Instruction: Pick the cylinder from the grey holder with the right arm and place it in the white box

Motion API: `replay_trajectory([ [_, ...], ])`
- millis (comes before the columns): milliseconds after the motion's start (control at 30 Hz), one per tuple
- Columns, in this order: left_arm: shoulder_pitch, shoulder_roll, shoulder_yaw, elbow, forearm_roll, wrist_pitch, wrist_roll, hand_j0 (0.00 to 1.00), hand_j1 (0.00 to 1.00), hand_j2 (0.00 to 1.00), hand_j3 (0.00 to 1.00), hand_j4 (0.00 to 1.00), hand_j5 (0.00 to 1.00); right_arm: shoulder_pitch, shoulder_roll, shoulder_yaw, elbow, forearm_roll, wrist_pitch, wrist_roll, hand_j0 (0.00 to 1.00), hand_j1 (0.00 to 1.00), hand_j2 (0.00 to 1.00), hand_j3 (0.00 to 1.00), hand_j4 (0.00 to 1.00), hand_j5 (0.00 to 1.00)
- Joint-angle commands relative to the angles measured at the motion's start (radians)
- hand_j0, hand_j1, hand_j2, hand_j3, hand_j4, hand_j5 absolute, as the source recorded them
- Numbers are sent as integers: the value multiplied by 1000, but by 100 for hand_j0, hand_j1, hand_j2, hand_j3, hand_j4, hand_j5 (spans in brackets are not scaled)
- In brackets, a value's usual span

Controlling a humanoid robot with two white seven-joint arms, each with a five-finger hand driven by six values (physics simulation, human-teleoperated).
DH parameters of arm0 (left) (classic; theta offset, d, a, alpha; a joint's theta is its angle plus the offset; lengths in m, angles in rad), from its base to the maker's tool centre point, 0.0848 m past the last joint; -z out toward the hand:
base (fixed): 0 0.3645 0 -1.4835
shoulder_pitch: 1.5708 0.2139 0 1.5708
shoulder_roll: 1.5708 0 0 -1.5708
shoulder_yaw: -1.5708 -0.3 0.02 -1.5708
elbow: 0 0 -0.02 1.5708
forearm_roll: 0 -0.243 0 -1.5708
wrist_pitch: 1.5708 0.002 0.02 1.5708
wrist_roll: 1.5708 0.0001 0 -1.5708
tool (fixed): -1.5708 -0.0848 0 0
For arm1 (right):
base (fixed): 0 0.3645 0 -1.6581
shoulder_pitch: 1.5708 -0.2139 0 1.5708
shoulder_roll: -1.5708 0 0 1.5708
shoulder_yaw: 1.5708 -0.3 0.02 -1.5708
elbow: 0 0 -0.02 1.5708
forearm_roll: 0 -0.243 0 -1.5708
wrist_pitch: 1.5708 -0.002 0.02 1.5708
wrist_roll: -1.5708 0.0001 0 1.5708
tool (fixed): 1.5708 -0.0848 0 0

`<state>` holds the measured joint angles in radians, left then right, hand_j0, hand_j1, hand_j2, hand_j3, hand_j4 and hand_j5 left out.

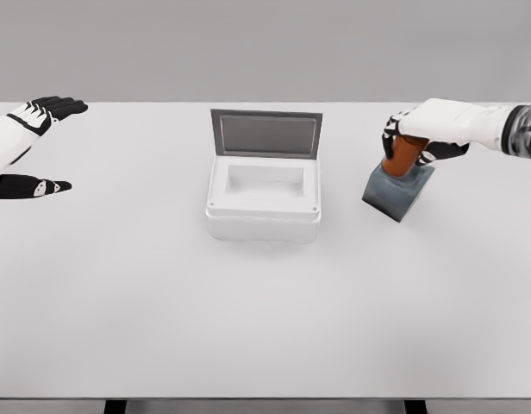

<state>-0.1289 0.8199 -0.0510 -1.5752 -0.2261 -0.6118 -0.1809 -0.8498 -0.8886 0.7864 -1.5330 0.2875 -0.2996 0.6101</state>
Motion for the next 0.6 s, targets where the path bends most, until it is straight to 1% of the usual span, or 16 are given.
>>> replay_trajectory([
  [0,0,-1,0,0,7,1,0,100,100,100,100,100,100,0,-10,-21,-76,-8,-18,1,22,22,22,22,22,22],
  [33,0,-1,0,0,7,1,1,100,100,100,100,100,100,0,-10,-32,-98,-10,-36,1,22,22,22,22,22,22],
  [100,0,-1,-1,0,7,1,0,100,100,100,100,100,100,0,-7,-35,-133,-10,-44,1,22,22,22,22,22,22],
  [167,0,-1,0,0,7,1,0,100,100,100,100,100,100,-2,5,-33,-151,-10,-61,1,21,21,21,21,21,21],
  [233,0,-1,0,0,7,1,0,100,100,100,100,100,100,-6,30,-32,-151,-10,-64,1,21,21,21,21,21,21],
  [267,0,-1,-1,0,7,1,1,100,100,100,100,100,100,-11,62,-24,-157,-10,-64,1,21,21,21,21,21,21],
  [333,0,-1,-1,0,7,1,0,100,100,100,100,100,100,-31,86,-15,-164,-8,-62,1,21,21,21,21,21,21],
  [433,0,-1,0,0,7,1,0,100,100,100,100,100,100,-66,126,37,-164,-8,-61,1,21,21,21,21,21,21],
  [567,0,-1,-1,0,7,1,0,100,100,100,100,100,100,-101,165,73,-154,-5,-56,1,21,21,21,21,21,21],
])
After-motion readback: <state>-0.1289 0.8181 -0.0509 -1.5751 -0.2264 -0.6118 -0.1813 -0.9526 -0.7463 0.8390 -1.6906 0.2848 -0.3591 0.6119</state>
